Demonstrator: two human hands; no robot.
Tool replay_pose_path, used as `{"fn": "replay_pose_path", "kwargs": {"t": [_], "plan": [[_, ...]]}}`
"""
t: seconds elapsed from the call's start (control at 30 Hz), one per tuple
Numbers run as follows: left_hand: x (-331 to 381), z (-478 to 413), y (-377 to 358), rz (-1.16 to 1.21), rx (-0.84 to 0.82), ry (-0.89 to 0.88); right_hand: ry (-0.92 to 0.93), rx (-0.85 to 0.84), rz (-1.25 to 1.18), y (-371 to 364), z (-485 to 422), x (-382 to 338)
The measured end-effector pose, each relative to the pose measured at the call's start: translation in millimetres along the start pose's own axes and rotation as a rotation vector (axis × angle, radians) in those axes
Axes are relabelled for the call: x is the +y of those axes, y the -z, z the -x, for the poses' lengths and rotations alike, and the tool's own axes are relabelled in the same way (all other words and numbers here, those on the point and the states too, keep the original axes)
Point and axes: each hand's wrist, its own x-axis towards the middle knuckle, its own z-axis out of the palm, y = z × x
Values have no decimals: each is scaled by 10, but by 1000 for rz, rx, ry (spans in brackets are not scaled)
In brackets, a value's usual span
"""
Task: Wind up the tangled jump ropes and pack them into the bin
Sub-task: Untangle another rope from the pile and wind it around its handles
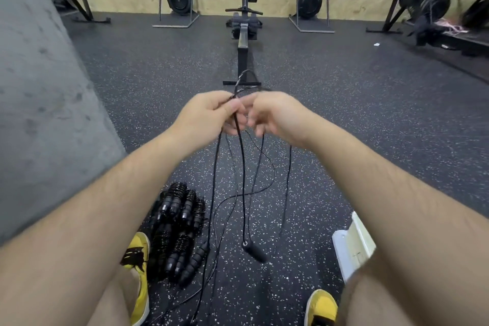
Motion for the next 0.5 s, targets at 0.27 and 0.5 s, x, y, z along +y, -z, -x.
{"fn": "replay_pose_path", "kwargs": {"t": [0.27, 0.5], "plan": [[98, -71, -84, 242, 43, 16, -50, -93, 320, -353, 178, 278], [88, -62, -8, 341, 5, 134, 48, -17, 377, -426, 117, 102]]}}
